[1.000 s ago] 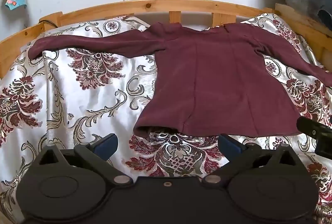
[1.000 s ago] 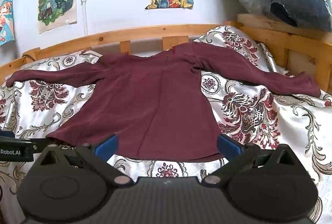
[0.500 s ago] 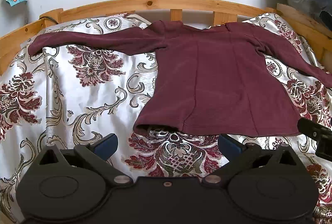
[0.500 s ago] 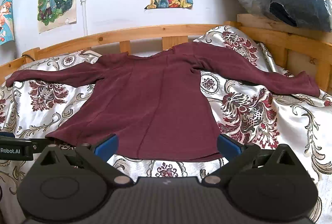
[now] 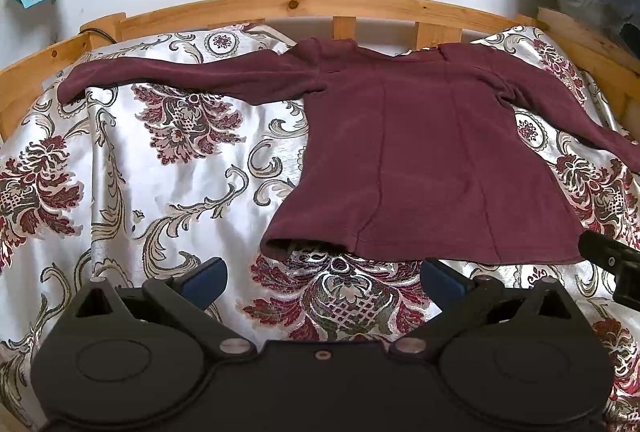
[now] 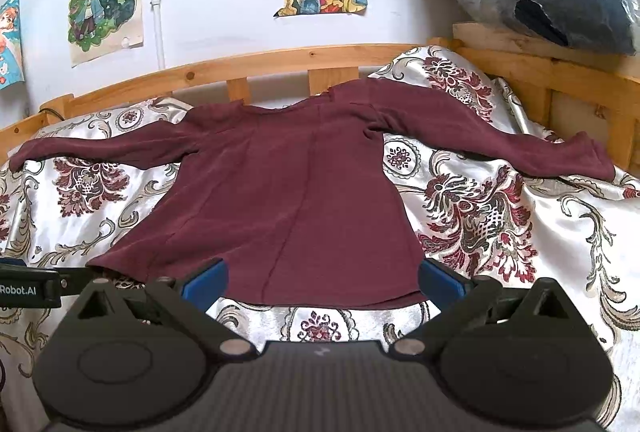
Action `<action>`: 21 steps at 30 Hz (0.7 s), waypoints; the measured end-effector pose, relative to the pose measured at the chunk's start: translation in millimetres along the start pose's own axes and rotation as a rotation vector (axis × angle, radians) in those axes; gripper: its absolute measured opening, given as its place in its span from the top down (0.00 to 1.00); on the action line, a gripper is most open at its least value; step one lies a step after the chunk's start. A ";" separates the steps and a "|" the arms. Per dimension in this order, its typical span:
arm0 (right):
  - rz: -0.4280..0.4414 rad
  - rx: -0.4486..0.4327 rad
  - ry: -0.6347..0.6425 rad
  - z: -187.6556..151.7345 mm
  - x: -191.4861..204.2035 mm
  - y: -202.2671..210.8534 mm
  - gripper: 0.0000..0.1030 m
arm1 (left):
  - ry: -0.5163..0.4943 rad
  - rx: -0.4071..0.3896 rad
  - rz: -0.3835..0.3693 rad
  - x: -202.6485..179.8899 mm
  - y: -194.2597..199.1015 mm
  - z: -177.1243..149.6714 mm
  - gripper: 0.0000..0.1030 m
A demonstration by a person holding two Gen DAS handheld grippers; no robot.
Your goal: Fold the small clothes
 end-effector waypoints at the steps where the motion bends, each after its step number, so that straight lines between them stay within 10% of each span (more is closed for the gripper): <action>1: 0.000 0.000 -0.001 0.0 -0.1 0.0 0.00 | 0.000 0.000 0.000 -0.1 0.1 0.1 0.01; 21: 0.017 0.004 -0.016 -0.5 -0.1 1.1 0.00 | 0.001 -0.001 0.000 -0.7 0.7 0.5 0.01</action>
Point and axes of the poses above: each gripper's, at about its wrist camera, not at the fingertips, and y roughly against the way its jaws point, x to its left, z to its top, the point moved 8 cm from there along -y, roughly the way its jaws point, and after that the axes turned 15 degrees about -y, right-handed, at the moved point
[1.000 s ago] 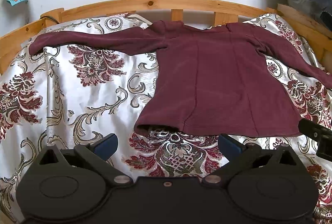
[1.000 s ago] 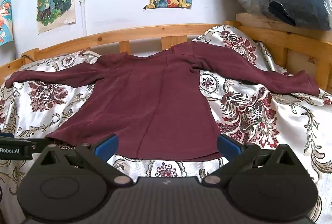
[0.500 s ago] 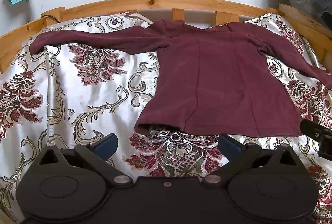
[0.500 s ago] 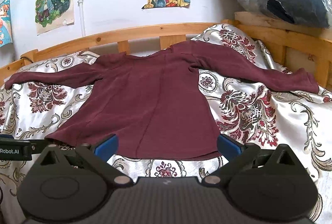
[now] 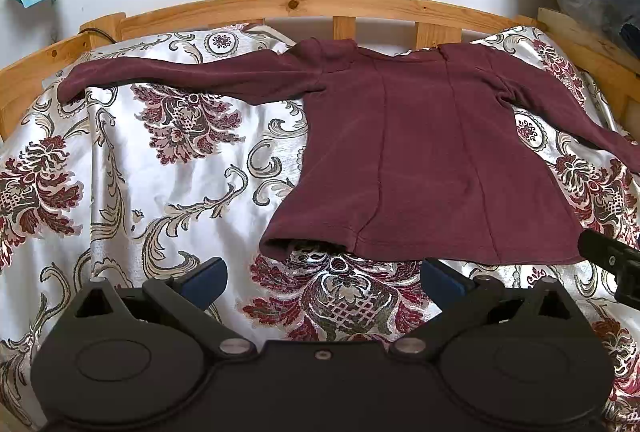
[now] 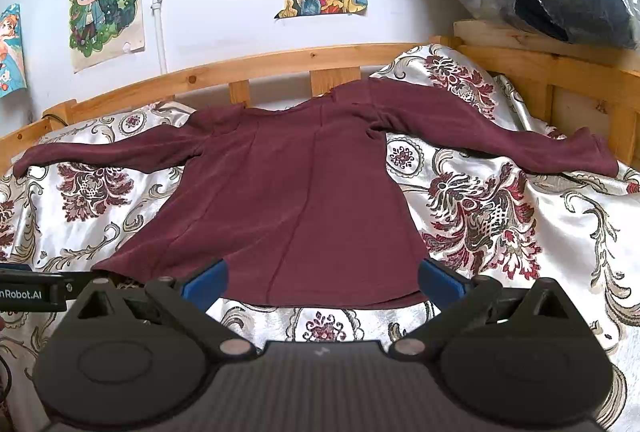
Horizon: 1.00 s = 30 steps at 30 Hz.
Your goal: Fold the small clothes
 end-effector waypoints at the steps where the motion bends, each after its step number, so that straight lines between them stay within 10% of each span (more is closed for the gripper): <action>1: 0.000 0.001 -0.001 -0.1 0.0 0.1 0.00 | 0.000 0.000 0.000 0.0 0.0 0.1 0.01; 30: -0.013 -0.004 0.000 0.4 -3.1 -0.3 0.00 | -0.004 0.001 0.000 -0.7 -0.4 0.2 0.01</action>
Point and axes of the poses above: each gripper's, at about its wrist camera, not at the fingertips, and y roughly against the way its jaws point, x to its left, z to its top, the point moved 8 cm from there along -y, roughly the way its jaws point, and after that the axes turned 15 degrees about -y, right-handed, at the moved point
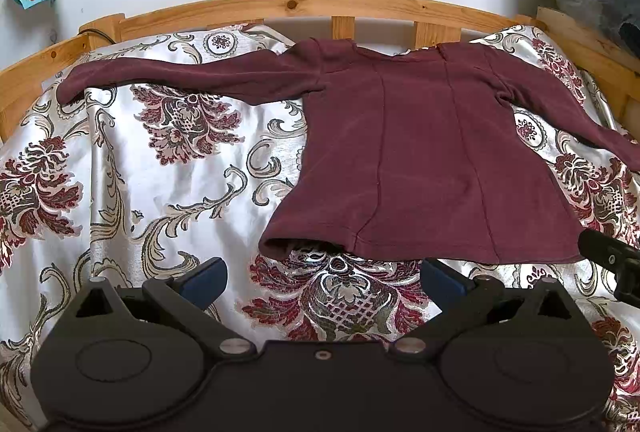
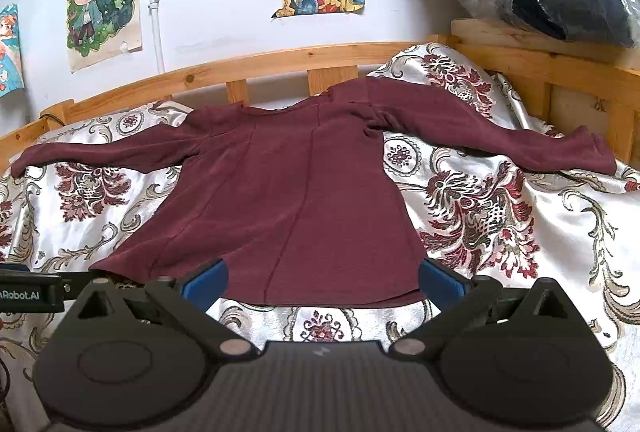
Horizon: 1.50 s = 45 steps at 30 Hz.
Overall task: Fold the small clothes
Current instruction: 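Reach the right gripper to a maroon sleeve cuff and close on it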
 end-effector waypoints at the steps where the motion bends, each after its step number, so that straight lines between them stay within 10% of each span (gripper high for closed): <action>1: -0.014 -0.002 0.004 0.1 -1.0 -0.6 0.00 | 0.000 0.000 0.000 0.1 0.0 -0.1 0.01; 13: -0.188 -0.034 0.022 30.6 -41.6 -20.0 0.00 | -0.035 0.026 -0.022 0.0 -18.5 16.0 0.01; 22: -0.280 -0.114 -0.105 121.0 -158.6 -53.7 0.00 | -0.189 -0.070 -0.028 -4.3 -63.2 84.0 0.01; 30: -0.494 -0.158 -0.268 170.8 -257.1 -89.6 0.01 | -0.088 -0.107 -0.015 9.9 -120.0 97.5 0.01; 41: -0.528 -0.167 -0.588 173.8 -326.0 -117.9 0.21 | 0.021 -0.102 0.012 35.6 -134.1 72.6 0.01; 45: -0.532 -0.166 -0.676 172.5 -337.0 -126.4 0.50 | 0.021 -0.105 0.016 35.9 -138.8 76.4 0.01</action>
Point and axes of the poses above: each gripper's, at about its wrist camera, not at the fingertips, and y roughly against the way its jaws point, x to its left, z to its top, the point moved 8 cm from there along -y, roughly the way its jaws point, and after that the axes turned 15 degrees about -y, right-handed, at the moved point
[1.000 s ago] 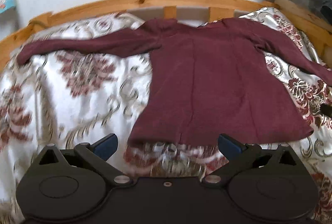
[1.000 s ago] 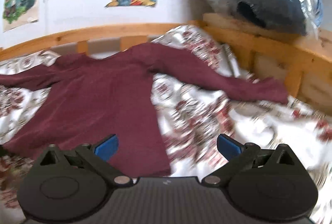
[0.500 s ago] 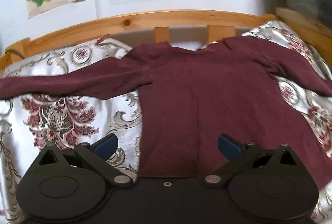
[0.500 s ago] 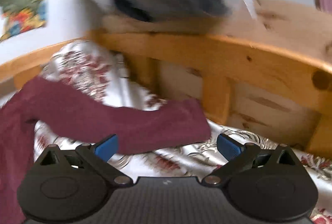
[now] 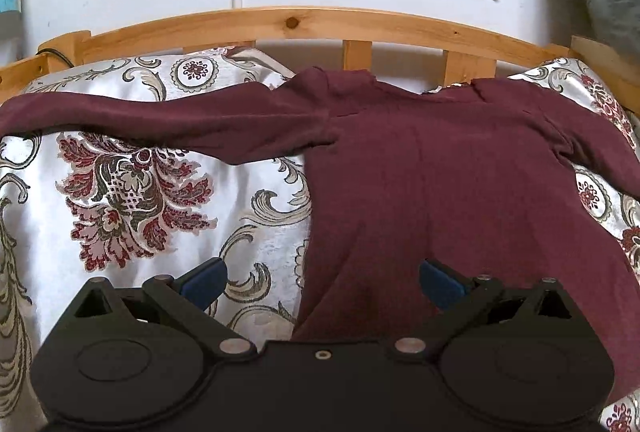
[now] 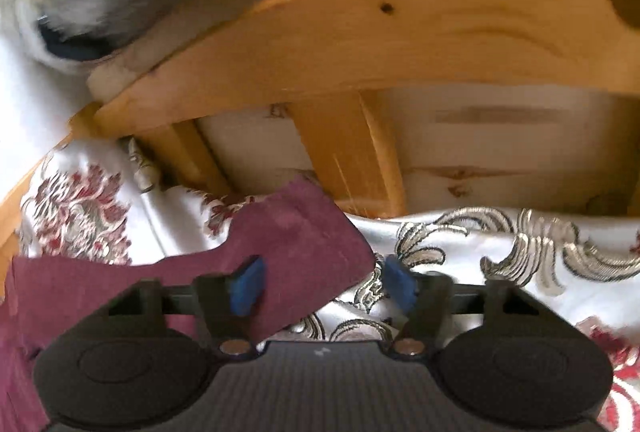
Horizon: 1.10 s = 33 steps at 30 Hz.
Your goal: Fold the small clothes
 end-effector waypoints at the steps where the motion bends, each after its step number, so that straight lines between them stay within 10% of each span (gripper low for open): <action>1: -0.009 0.007 -0.026 -0.2 -0.6 -4.0 0.60 | 0.005 -0.003 -0.003 0.3 -0.1 0.5 0.01; 4: -0.001 -0.003 -0.049 2.4 0.4 -5.2 0.90 | 0.010 -0.010 -0.003 3.2 1.8 1.5 0.01; 12: 0.150 -0.178 0.184 -2.9 66.9 55.4 0.94 | 0.047 0.008 0.003 19.7 6.5 4.3 0.01; 19: 0.455 -0.295 0.440 -26.1 189.1 141.6 0.94 | 0.093 -0.016 0.016 41.0 18.2 11.1 0.01; 33: 0.959 -0.112 1.089 -279.3 310.3 236.5 0.94 | 0.219 -0.048 0.074 87.2 18.5 17.5 0.01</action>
Point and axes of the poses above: each gripper's, at about its wrist camera, not at the fingertips, and y roughly against the way its jaws point, x to its left, z to its top, the point moved 8 cm from there along -y, roughly the way its jaws point, and after that the axes turned 15 degrees about -y, right-handed, at the moved point
